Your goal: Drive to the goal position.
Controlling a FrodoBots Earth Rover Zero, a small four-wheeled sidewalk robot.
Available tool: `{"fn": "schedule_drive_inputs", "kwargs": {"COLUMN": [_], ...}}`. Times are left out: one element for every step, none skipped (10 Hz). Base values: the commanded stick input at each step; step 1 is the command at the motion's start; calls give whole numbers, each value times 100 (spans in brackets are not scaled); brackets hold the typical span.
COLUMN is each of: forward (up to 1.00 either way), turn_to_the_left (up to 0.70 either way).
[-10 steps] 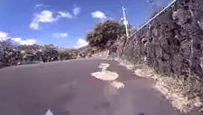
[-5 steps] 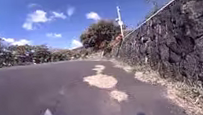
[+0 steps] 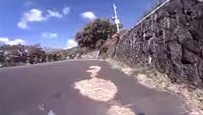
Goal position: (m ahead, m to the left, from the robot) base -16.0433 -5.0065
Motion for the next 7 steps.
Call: {"fn": "schedule_drive_inputs", "kwargs": {"forward": [100, 100, 100, 100, 100, 100, 100], "turn_to_the_left": [0, 0, 0, 0, 1, 19, 37]}}
